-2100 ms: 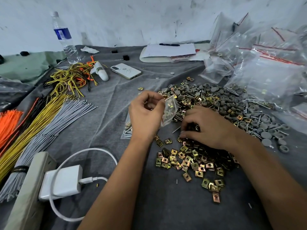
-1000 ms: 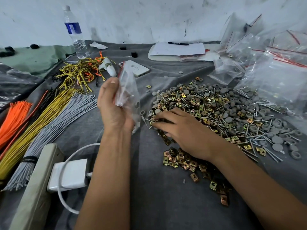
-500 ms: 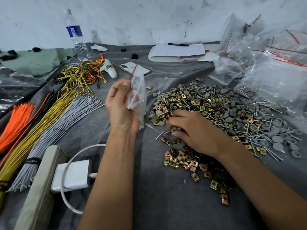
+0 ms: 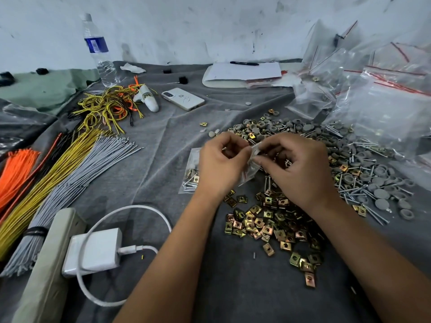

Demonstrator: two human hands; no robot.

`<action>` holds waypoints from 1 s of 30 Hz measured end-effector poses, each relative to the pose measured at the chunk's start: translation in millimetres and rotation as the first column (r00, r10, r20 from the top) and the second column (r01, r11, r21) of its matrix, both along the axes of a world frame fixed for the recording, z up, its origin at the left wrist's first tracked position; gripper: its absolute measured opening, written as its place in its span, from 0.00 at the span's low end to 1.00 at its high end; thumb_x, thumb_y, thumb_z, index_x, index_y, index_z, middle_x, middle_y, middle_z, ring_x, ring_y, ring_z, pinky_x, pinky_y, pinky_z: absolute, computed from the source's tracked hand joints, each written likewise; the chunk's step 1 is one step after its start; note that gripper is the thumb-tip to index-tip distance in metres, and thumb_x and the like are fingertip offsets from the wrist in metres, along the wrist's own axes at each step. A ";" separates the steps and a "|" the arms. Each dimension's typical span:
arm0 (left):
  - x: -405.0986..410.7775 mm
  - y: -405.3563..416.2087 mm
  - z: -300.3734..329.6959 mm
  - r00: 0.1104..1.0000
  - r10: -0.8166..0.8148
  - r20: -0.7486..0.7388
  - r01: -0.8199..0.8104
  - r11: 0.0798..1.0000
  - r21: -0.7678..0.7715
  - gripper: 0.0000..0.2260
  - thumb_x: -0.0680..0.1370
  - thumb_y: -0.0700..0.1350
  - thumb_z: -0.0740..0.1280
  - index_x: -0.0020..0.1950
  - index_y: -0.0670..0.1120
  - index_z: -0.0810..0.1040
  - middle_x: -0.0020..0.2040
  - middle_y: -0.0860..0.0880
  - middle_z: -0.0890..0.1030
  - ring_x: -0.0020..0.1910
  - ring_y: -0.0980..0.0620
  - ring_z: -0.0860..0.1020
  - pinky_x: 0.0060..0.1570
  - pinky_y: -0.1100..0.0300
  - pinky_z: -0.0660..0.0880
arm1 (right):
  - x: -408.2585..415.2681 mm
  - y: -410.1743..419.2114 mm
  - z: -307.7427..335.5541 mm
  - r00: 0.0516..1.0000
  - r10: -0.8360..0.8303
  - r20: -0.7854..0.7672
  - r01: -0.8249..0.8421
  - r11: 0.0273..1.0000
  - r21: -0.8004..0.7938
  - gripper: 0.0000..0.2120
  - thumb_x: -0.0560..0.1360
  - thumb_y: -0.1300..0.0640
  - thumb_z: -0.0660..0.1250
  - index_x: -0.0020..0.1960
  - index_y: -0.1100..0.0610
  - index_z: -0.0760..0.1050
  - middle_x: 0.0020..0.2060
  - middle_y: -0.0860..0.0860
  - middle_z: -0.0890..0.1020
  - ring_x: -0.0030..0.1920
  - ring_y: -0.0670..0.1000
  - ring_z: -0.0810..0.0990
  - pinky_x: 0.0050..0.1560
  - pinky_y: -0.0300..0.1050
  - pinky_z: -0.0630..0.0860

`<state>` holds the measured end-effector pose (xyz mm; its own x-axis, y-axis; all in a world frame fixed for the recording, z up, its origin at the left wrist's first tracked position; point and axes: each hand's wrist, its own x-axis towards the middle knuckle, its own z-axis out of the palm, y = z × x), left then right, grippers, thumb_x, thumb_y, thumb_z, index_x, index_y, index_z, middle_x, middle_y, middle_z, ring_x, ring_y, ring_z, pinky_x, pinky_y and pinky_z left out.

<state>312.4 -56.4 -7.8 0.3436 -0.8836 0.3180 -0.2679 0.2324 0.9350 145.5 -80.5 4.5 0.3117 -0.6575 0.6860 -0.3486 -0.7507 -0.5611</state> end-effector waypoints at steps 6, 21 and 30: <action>1.7 0.6 1.4 0.999 0.016 -0.043 -0.014 0.999 0.031 0.08 0.77 0.36 0.74 0.42 0.47 0.82 0.33 0.53 0.81 0.32 0.54 0.79 0.34 0.55 0.77 | 0.4 -1.9 -1.6 0.999 -0.016 -0.037 0.017 1.000 0.018 0.11 0.72 0.60 0.79 0.54 0.58 0.84 0.47 0.49 0.86 0.43 0.44 0.83 0.43 0.42 0.81; -6.4 5.2 4.4 0.995 0.082 0.064 -0.076 0.994 -0.082 0.05 0.76 0.37 0.73 0.44 0.46 0.82 0.29 0.55 0.77 0.27 0.56 0.75 0.29 0.60 0.73 | 0.8 -4.2 -1.3 0.998 0.024 0.058 -0.026 0.999 0.036 0.07 0.72 0.65 0.79 0.48 0.62 0.85 0.51 0.53 0.81 0.53 0.46 0.82 0.51 0.38 0.82; -6.7 5.6 3.7 0.994 0.090 0.066 -0.081 0.988 -0.134 0.06 0.76 0.37 0.73 0.44 0.47 0.82 0.30 0.55 0.77 0.28 0.56 0.74 0.29 0.60 0.73 | -0.3 -5.0 -1.7 0.995 -0.008 -0.104 0.001 0.998 -0.067 0.08 0.71 0.62 0.79 0.50 0.58 0.87 0.45 0.50 0.82 0.49 0.47 0.80 0.52 0.39 0.76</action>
<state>305.7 -50.8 -4.1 0.3884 -0.8012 0.4553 -0.3569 0.3248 0.8759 145.2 -85.4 2.8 0.3807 -0.6128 0.6925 -0.4056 -0.7837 -0.4705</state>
